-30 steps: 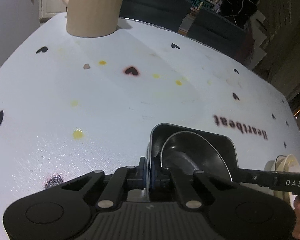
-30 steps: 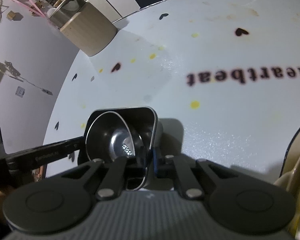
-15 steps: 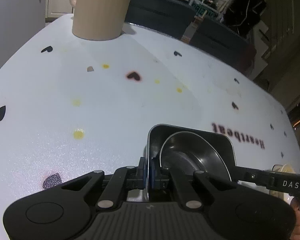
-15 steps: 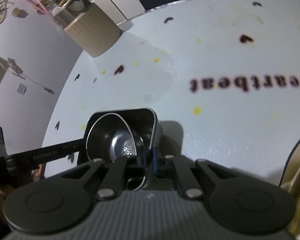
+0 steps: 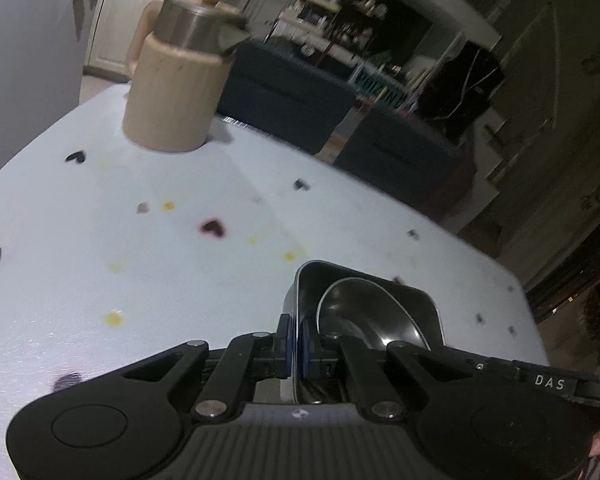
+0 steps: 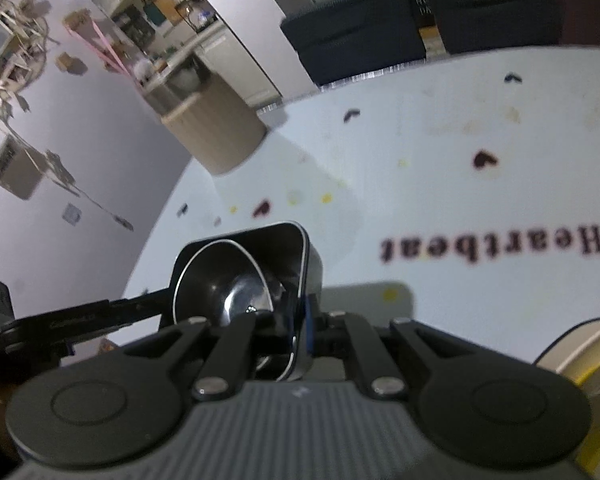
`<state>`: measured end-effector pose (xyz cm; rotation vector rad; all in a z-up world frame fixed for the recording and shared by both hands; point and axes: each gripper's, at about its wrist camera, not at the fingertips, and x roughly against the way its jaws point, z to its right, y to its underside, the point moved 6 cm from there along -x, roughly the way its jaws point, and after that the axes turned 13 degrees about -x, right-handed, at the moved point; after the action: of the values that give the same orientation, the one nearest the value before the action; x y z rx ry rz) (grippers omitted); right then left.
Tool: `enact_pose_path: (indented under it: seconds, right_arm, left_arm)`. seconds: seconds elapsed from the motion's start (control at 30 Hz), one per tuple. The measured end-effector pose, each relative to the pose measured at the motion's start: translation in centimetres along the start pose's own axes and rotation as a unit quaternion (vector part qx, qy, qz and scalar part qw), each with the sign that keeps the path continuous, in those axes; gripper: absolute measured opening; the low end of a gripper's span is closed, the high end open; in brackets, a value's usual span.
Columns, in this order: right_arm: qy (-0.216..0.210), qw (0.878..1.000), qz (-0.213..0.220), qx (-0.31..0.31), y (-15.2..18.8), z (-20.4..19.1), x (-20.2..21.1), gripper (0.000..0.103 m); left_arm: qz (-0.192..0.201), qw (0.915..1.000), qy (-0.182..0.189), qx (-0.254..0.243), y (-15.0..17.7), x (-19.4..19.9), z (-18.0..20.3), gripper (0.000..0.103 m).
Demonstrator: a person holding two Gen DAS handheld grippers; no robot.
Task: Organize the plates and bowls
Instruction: 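Lift the steel tray with both grippers and carry it toward the cream bowl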
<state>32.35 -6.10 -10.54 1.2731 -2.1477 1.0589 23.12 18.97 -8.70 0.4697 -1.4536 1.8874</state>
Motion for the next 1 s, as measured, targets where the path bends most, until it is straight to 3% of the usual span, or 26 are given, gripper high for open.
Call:
enact_pose_path:
  seconds: [0.53, 0.73, 1.0]
  right_arm:
    - [-0.048, 0.995, 0.083, 0.003, -2.7, 4.1, 11.0, 0.007]
    - [-0.046, 0.992, 0.114, -0.01, -2.2, 6.7, 15.2, 0.007]
    - [-0.03, 0.989, 0.143, -0.033, -0.6, 10.2, 17.7, 0.007]
  left_arm:
    - [0.06, 0.9946, 0.076, -0.037, -1.5, 1.9, 10.7, 0.004]
    - [0.059, 0.9909, 0.112, -0.045, -0.4, 1.4, 14.9, 0.004]
    - [0.026, 0.9876, 0.141, -0.063, 2.4, -0.4, 19.4, 0.005]
